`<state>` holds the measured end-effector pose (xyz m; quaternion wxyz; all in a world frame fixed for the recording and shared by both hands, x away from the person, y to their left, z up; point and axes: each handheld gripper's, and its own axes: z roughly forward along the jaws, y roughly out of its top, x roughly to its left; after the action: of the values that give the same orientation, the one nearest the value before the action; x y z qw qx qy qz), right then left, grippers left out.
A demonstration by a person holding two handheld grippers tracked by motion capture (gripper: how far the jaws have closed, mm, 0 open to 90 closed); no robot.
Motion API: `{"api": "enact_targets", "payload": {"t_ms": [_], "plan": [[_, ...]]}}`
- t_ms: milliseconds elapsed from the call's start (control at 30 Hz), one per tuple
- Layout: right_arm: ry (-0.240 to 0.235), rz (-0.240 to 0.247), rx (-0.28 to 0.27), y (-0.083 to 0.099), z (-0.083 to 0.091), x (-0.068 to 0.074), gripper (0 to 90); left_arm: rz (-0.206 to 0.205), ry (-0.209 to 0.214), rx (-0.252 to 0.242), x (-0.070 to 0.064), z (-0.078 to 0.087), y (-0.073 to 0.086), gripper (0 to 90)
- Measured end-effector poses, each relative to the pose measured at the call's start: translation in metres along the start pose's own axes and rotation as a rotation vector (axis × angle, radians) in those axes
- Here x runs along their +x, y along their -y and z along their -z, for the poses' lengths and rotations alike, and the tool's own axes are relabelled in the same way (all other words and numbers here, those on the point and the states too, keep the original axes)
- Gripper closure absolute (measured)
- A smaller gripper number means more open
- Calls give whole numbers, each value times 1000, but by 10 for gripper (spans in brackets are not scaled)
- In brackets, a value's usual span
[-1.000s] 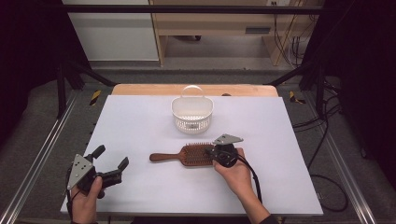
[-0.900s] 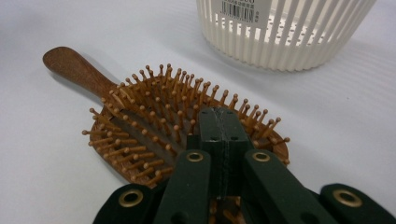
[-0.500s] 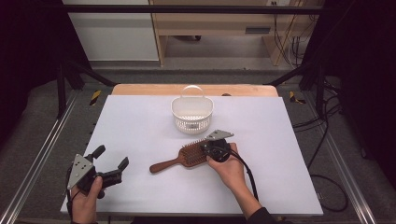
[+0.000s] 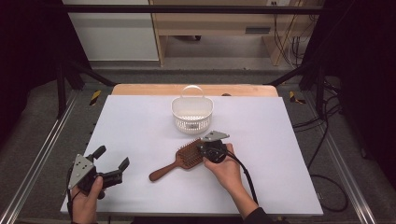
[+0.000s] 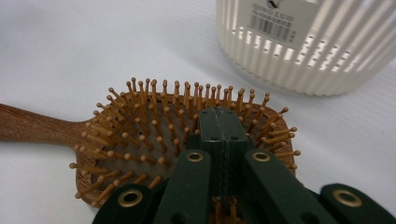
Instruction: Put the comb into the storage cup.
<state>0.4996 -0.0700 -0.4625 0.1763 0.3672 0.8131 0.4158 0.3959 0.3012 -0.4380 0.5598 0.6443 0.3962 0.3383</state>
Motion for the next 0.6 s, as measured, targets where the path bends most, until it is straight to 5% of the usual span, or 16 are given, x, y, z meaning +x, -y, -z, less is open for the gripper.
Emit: {"api": "enact_targets", "payload": {"t_ms": [467, 600], "plan": [[-95, 58, 0, -10, -16, 49, 900, -22, 16, 19, -5, -2, 0, 32], [-101, 70, 1, -11, -16, 53, 900, -27, 18, 24, -5, -2, 0, 32]]}}
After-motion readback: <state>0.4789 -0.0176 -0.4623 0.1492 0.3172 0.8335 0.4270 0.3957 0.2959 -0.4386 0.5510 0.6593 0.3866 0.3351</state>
